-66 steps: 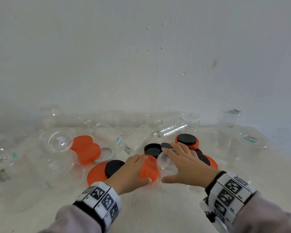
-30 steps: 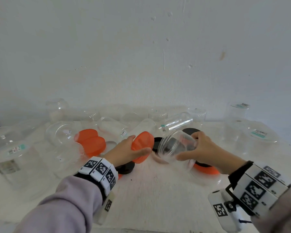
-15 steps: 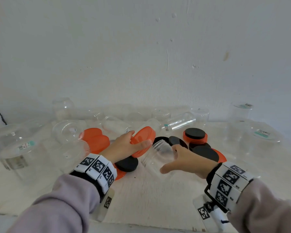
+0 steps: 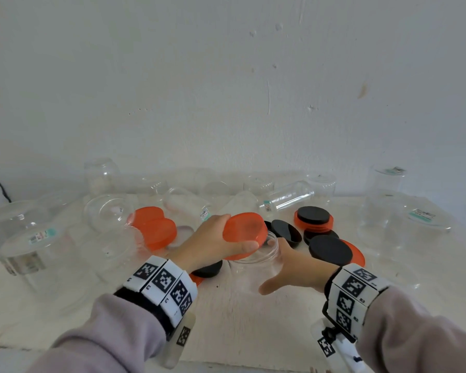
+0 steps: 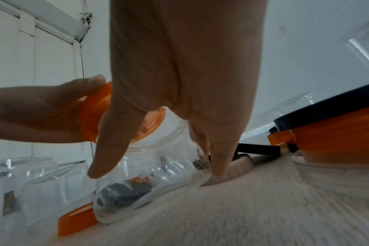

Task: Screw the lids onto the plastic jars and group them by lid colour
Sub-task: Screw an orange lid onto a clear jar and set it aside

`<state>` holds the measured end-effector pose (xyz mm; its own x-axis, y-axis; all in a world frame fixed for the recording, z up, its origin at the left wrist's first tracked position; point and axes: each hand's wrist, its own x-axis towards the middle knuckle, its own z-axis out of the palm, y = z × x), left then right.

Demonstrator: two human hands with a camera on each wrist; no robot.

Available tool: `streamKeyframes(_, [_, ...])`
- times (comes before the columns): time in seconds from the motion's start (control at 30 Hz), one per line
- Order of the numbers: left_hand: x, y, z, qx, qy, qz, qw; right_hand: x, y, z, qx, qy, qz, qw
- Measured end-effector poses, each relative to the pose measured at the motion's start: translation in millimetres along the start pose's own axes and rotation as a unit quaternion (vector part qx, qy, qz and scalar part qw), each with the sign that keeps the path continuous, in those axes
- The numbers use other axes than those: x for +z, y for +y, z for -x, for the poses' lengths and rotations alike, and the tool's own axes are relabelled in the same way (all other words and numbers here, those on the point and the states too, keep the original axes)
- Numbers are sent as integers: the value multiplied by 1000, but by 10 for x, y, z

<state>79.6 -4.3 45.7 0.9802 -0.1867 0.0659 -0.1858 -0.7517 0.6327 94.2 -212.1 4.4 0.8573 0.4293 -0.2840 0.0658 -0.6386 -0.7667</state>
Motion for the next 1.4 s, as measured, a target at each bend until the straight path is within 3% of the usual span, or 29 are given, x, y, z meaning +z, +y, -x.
streamKeyframes(0.17, [102, 20, -24, -5, -36, -23, 999, -21, 10, -6, -33, -35, -54, 997])
streamKeyframes(0.47, [260, 54, -16, 4, -55, -45, 997, -15, 124, -86, -16, -11, -51, 998])
streamKeyframes(1.07, [308, -91, 6, -16, -88, 65, 994, -101, 117, -67, 13, -28, -45, 999])
streamKeyframes(1.4, [231, -301, -1, -66, -185, 133, 971, -330, -386, 44, -33, -43, 137, 989])
